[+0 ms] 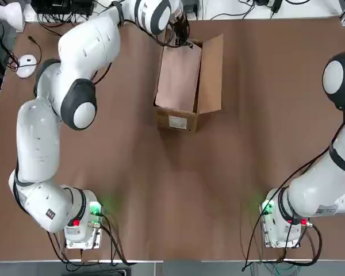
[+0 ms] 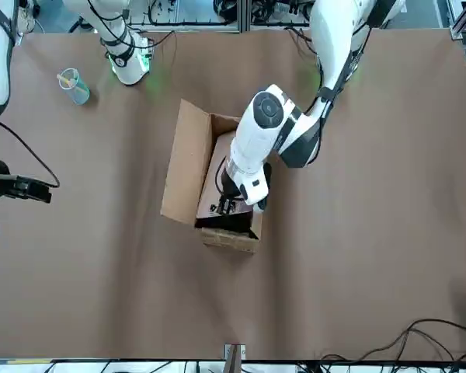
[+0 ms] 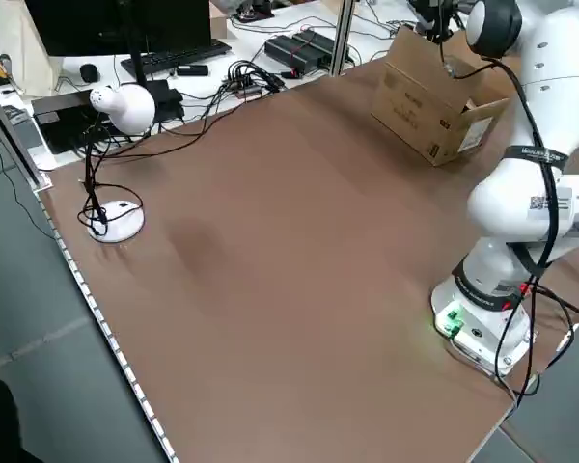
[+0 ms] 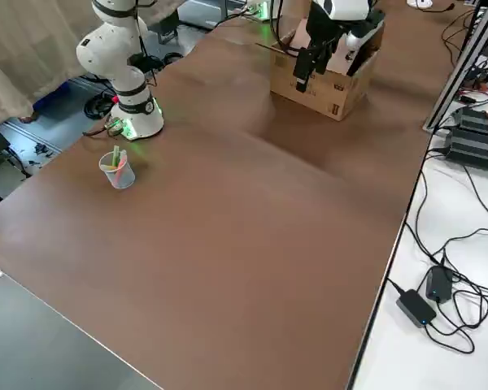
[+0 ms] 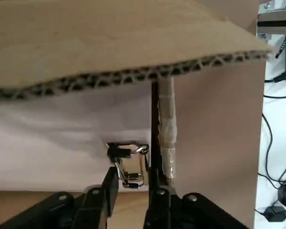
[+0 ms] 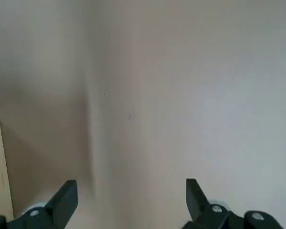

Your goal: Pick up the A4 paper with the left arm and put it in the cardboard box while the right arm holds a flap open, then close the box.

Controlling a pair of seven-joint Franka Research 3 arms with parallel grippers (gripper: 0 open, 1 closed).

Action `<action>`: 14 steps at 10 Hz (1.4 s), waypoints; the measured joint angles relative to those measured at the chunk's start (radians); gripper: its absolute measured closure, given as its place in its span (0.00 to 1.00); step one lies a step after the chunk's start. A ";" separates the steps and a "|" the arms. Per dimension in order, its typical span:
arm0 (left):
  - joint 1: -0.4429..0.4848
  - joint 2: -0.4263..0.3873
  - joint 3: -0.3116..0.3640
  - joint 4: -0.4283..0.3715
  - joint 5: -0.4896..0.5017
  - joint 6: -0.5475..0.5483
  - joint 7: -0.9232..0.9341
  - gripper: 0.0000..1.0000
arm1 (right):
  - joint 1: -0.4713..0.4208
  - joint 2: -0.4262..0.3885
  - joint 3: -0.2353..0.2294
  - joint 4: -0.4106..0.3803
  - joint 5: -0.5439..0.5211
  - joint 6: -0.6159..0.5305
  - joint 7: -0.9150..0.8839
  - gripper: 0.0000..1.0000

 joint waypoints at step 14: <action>0.024 -0.091 0.030 0.047 0.038 -0.169 0.039 0.04 | 0.011 0.000 0.002 -0.005 0.000 -0.007 0.007 0.00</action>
